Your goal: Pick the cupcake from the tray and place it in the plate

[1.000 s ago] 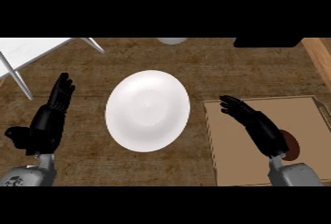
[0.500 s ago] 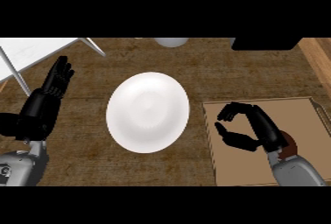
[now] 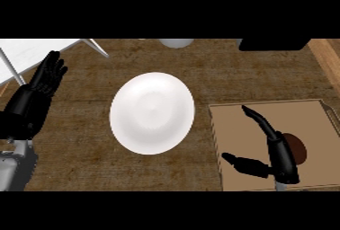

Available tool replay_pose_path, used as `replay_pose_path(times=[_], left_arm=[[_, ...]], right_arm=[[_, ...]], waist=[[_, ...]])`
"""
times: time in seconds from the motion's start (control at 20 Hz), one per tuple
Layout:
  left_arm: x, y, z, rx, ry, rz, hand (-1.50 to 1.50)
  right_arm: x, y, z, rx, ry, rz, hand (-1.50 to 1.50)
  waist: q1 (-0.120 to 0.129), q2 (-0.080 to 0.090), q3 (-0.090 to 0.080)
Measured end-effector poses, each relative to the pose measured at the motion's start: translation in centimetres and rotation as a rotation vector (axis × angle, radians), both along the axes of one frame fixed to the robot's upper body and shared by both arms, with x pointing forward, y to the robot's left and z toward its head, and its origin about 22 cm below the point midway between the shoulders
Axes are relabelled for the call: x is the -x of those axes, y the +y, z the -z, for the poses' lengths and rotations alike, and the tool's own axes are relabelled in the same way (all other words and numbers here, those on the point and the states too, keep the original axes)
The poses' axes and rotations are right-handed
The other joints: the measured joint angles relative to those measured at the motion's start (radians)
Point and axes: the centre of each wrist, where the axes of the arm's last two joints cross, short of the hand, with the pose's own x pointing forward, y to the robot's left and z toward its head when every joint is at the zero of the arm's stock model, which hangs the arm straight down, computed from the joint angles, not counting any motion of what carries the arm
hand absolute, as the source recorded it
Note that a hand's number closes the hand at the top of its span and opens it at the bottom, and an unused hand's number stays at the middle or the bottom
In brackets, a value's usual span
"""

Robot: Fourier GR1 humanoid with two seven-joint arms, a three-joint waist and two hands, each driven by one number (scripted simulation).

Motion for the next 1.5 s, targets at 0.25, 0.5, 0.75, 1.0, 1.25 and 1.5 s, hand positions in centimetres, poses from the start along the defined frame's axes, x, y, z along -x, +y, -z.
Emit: replay_pose_path(times=[0.25, 0.5, 0.75, 1.0, 1.25, 1.5], left_arm=[[-0.3, 0.1, -0.3, -0.006, 0.002, -0.003, 0.00], [-0.1, 0.1, 0.0, -0.011, 0.003, -0.002, 0.00], [-0.2, -0.3, -0.2, -0.009, 0.004, 0.005, 0.00], [-0.5, -0.2, -0.1, -0.004, 0.007, 0.013, 0.00], [-1.0, -0.9, -0.8, -0.002, 0.000, 0.016, 0.00], [-0.7, -1.0, -0.5, 0.000, -0.003, 0.014, 0.00]], right_arm=[[0.4, -2.5, -4.5, 0.141, -0.023, 0.052, -1.50], [0.7, -5.1, -8.2, 0.397, 0.149, 0.108, -1.50], [0.8, -5.9, -11.5, 0.643, 0.384, 0.124, -1.50], [1.0, -4.5, -13.5, 0.799, 0.622, 0.092, -1.50], [-0.3, -3.2, -14.5, 0.872, 0.742, 0.098, -1.50], [-1.1, -3.6, -14.0, 0.925, 0.785, 0.143, -1.50]], waist=[[-0.004, -0.002, -0.002], [-0.005, -0.004, -0.005], [0.001, -0.002, -0.006], [0.010, 0.000, -0.005], [0.012, 0.002, -0.002], [0.011, 0.001, -0.001]])
